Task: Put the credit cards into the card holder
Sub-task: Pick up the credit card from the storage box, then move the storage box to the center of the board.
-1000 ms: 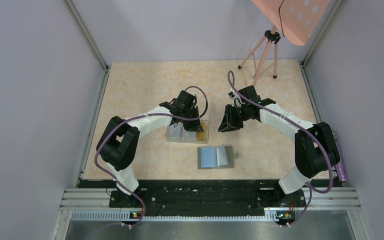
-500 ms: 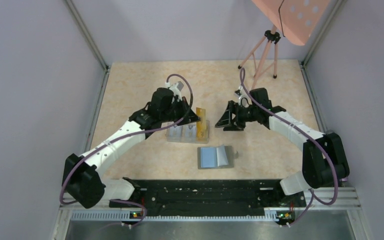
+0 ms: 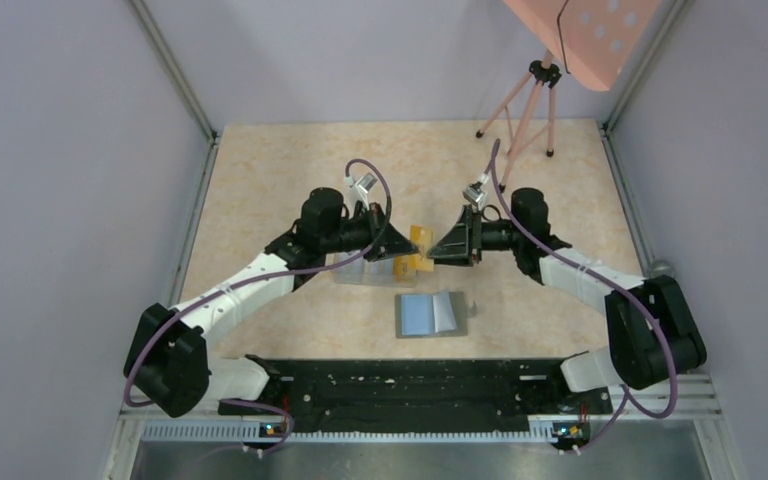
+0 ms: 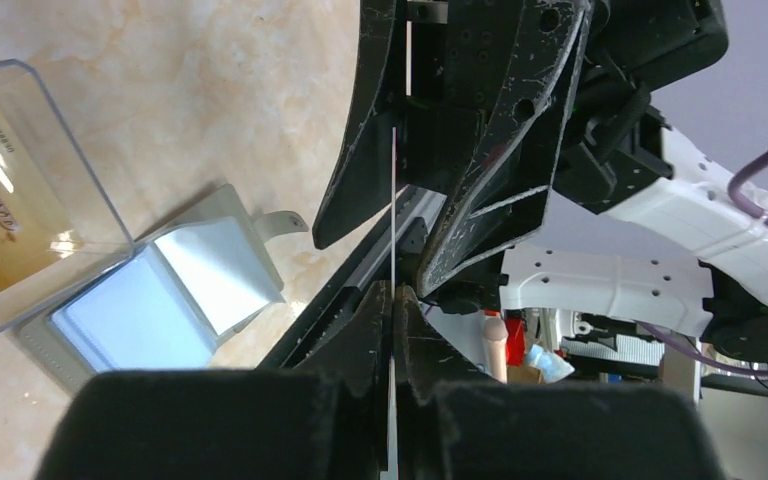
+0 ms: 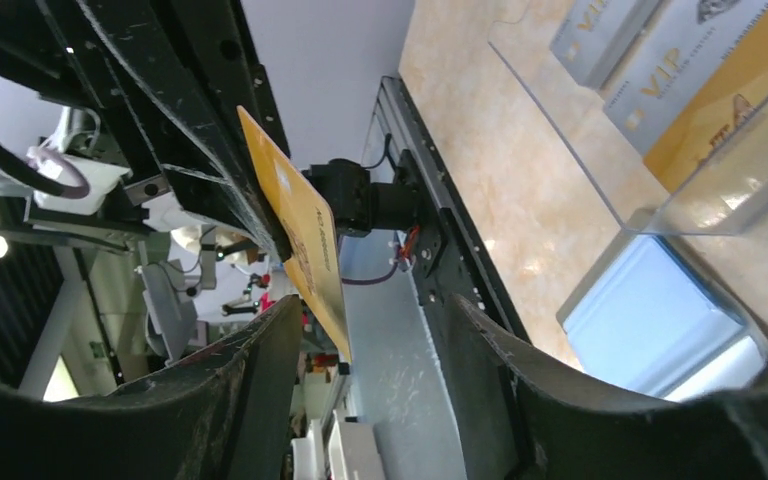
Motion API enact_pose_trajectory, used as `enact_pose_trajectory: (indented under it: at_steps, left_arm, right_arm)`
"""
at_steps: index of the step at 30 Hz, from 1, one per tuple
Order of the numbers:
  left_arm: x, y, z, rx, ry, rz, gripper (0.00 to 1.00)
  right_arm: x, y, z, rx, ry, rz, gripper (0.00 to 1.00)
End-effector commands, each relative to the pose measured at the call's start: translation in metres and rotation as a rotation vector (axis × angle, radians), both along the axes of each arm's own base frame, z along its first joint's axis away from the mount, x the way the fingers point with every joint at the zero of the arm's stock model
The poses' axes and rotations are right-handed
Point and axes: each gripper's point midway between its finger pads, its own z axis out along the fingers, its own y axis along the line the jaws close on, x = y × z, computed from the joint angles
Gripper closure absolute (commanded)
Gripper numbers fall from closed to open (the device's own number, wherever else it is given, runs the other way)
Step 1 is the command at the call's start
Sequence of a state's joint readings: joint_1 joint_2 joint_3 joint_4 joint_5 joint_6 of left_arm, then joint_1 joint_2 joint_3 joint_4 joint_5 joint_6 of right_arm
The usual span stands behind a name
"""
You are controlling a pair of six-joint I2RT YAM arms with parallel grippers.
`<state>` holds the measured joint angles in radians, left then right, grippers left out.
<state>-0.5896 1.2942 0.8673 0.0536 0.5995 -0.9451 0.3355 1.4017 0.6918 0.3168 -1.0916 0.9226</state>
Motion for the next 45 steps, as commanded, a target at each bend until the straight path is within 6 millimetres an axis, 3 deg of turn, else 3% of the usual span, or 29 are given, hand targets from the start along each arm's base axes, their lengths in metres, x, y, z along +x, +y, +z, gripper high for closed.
enact_pose_trajectory:
  at_steps: [1, 6, 9, 11, 15, 18, 21, 27, 32, 45]
  left_arm:
    - [-0.005, -0.006, 0.021, -0.092, -0.045, -0.051, 1.00]
    - [-0.008, -0.007, 0.021, -0.114, -0.033, -0.060, 1.00]
    - [-0.008, -0.007, 0.020, -0.112, -0.032, -0.062, 1.00]
    - [-0.009, -0.007, 0.019, -0.111, -0.032, -0.065, 1.00]
    - [-0.010, -0.004, 0.013, -0.086, -0.031, -0.053, 0.88]
    - [-0.011, 0.005, -0.003, -0.034, -0.016, -0.012, 0.76]
    - [-0.012, 0.019, -0.035, 0.059, 0.022, 0.057, 0.70]
    - [-0.024, 0.064, -0.115, 0.350, 0.184, 0.200, 0.69]
    - [-0.020, 0.089, -0.146, 0.534, 0.228, 0.273, 0.70]
    - [0.032, 0.048, -0.169, 0.522, 0.254, 0.263, 0.75]
  right_arm:
    - [-0.004, 0.003, 0.045, 0.139, -0.107, 0.027, 0.49]
    - [-0.007, 0.004, 0.062, 0.221, -0.100, 0.023, 0.61]
    - [-0.010, 0.008, 0.067, 0.241, -0.098, 0.040, 0.80]
    - [-0.013, 0.011, 0.068, 0.244, -0.102, 0.057, 1.00]
    - [-0.013, 0.013, 0.061, 0.212, -0.101, 0.058, 1.00]
    - [-0.006, 0.012, 0.033, 0.080, -0.046, 0.011, 1.00]
    - [0.000, 0.005, 0.009, -0.068, -0.041, -0.048, 1.00]
    - [0.004, -0.014, -0.020, -0.210, 0.002, -0.134, 1.00]
    - [-0.001, -0.025, -0.041, -0.290, 0.040, -0.156, 1.00]
    - [-0.023, -0.037, -0.066, -0.366, 0.070, -0.132, 1.00]
